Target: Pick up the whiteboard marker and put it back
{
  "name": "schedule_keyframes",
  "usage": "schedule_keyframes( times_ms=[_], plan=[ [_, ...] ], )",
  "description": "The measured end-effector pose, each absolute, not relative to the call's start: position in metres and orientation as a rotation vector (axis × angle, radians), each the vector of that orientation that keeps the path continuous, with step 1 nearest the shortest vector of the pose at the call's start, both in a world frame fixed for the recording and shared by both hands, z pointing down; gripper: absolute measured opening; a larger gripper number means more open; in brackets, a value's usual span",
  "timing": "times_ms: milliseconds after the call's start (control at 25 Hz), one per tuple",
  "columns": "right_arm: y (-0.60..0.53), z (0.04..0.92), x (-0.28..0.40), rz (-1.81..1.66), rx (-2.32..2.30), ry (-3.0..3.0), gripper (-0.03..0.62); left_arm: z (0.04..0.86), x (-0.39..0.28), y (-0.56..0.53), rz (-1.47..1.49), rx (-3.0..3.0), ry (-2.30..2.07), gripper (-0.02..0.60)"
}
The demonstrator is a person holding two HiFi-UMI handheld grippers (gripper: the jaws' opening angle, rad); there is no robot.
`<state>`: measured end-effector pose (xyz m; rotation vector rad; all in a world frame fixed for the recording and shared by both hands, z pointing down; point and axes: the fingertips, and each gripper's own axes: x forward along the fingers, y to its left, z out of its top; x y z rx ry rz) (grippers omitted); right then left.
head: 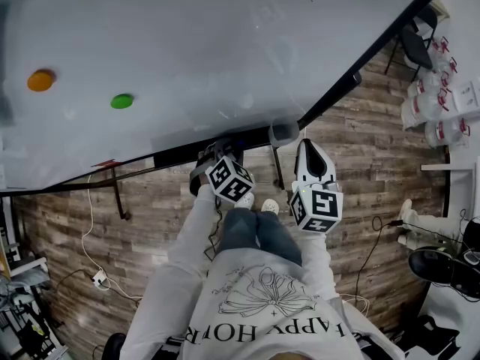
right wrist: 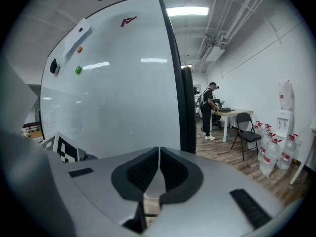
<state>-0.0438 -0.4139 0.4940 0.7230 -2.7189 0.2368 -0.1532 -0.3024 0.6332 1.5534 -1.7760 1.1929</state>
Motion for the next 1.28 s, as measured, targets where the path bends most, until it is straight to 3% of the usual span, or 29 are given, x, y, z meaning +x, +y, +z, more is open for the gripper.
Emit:
schedule_keyframes(
  times_ms=[520, 760, 1280],
  plan=[
    [-0.402, 0.478, -0.053, 0.198, 0.679, -2.758, 0.011, 0.607, -0.148, -0.293, 0.985, 1.543, -1.863, 0.128],
    [-0.393, 0.459, -0.062, 0.17, 0.636, -2.81, 0.011, 0.549, -0.146, -0.296, 0.755, 1.566, -2.038, 0.034],
    [-0.371, 0.403, -0.074, 0.094, 0.533, -2.96, 0.011, 0.408, -0.135, -0.281, 0.349, 1.602, -2.402, 0.014]
  ],
)
